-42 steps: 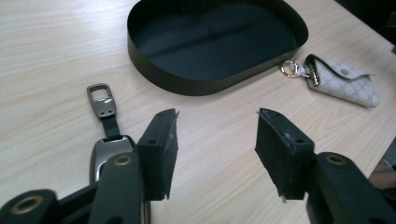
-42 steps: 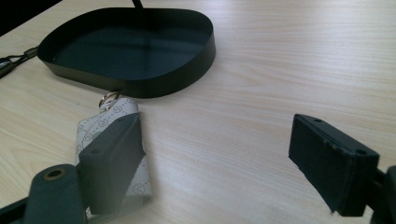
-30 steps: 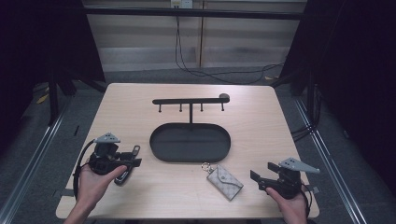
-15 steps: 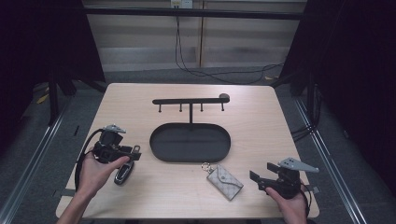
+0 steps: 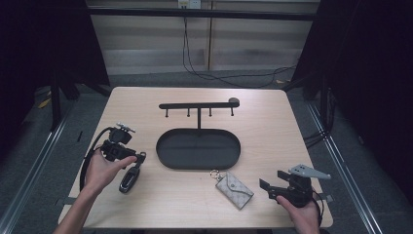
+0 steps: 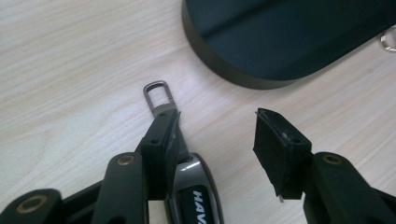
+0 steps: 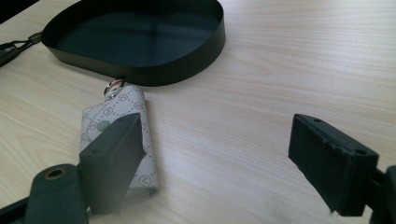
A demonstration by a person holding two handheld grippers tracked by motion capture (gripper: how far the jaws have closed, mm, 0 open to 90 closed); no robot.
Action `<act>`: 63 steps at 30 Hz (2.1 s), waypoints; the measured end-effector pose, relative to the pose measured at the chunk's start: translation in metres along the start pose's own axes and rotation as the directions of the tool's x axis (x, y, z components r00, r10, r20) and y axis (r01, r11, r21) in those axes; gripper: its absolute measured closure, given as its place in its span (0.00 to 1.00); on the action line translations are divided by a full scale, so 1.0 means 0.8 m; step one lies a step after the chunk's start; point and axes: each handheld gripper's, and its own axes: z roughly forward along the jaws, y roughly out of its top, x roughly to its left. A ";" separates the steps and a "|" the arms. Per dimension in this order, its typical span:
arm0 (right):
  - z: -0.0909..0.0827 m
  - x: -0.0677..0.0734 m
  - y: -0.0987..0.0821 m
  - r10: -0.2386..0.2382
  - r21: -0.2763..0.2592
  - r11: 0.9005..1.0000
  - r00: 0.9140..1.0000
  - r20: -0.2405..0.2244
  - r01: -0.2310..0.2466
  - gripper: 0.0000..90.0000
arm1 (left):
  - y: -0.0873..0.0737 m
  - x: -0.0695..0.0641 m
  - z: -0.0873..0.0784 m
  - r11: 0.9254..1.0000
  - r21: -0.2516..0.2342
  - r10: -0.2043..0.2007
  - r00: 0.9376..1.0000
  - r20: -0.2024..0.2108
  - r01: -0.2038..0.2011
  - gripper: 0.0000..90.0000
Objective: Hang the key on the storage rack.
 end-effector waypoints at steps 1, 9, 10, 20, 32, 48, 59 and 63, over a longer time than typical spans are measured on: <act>0.000 0.000 0.000 0.000 0.004 1.000 1.000 -0.001 0.000 0.19 | 0.002 0.002 0.002 1.000 0.019 0.001 1.000 -0.001 -0.001 0.55; 0.001 0.001 0.000 -0.003 0.009 1.000 1.000 -0.005 0.003 0.19 | 0.015 0.016 0.011 0.995 0.095 -0.018 1.000 -0.023 0.020 0.56; 0.001 0.001 0.000 -0.004 0.009 1.000 1.000 -0.005 0.004 0.19 | 0.016 0.018 0.013 0.994 0.104 -0.016 1.000 -0.014 0.018 0.56; 0.002 0.002 0.000 -0.014 0.019 1.000 1.000 -0.005 0.014 0.19 | 0.026 0.034 0.036 0.979 0.196 -0.049 0.999 -0.021 0.052 0.57; 0.004 0.002 0.000 -0.017 0.029 0.999 1.000 -0.005 0.017 0.19 | 0.032 0.047 0.054 0.964 0.252 -0.076 0.997 -0.032 0.082 0.58; 0.005 0.002 0.000 -0.016 0.039 0.999 1.000 -0.008 0.016 0.19 | 0.042 0.039 0.077 0.945 0.322 -0.041 0.997 -0.058 0.057 0.60; 0.006 0.002 0.000 -0.018 0.041 0.999 1.000 -0.013 0.019 0.19 | 0.048 0.029 0.090 0.928 0.369 -0.002 0.994 -0.107 0.042 0.65; 0.007 0.003 0.000 -0.022 0.049 0.999 1.000 -0.011 0.022 0.19 | 0.052 0.021 0.093 0.916 0.399 0.026 0.991 -0.133 0.030 0.67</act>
